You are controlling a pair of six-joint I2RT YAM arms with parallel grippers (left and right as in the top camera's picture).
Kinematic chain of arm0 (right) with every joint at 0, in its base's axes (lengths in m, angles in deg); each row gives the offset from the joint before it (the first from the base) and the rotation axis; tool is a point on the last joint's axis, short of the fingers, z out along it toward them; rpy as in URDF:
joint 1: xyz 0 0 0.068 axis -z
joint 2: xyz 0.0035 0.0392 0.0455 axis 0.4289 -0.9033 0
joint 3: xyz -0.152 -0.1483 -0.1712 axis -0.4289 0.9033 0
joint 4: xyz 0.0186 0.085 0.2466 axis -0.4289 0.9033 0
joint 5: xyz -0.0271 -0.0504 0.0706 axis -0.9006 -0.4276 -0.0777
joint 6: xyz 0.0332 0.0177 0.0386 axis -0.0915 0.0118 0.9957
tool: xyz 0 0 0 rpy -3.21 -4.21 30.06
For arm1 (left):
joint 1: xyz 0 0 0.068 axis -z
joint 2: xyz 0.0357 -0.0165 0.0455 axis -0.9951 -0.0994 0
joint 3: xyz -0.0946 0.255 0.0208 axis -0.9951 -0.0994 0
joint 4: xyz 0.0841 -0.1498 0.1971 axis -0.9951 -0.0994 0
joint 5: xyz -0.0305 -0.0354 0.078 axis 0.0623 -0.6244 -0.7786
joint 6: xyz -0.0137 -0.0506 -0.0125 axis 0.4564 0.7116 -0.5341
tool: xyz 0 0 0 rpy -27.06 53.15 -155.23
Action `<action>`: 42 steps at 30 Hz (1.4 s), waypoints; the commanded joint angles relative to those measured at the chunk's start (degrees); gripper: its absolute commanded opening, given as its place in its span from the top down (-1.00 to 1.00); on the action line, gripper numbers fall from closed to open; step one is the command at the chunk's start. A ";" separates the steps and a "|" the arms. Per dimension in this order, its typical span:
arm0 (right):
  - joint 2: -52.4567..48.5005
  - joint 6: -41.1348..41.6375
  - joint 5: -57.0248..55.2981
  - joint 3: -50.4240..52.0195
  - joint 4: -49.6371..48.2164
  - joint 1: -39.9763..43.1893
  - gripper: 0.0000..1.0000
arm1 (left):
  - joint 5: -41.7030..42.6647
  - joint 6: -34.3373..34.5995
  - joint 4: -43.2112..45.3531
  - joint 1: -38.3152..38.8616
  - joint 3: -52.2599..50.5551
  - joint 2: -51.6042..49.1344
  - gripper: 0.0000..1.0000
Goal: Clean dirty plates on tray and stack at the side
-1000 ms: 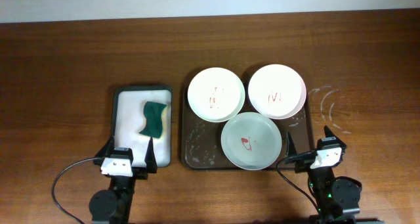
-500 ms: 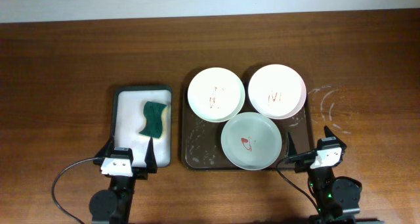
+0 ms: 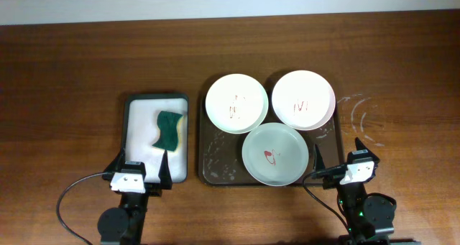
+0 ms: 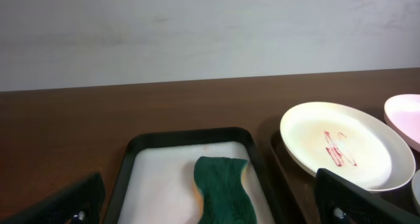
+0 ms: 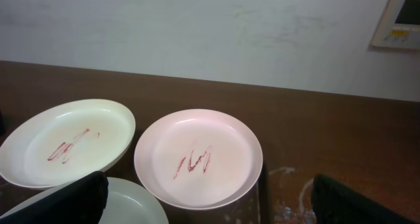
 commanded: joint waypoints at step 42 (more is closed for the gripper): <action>-35.45 9.75 5.01 -48.50 44.89 -0.52 -0.97 | 0.24 0.87 -40.52 -0.20 45.46 -36.63 -0.99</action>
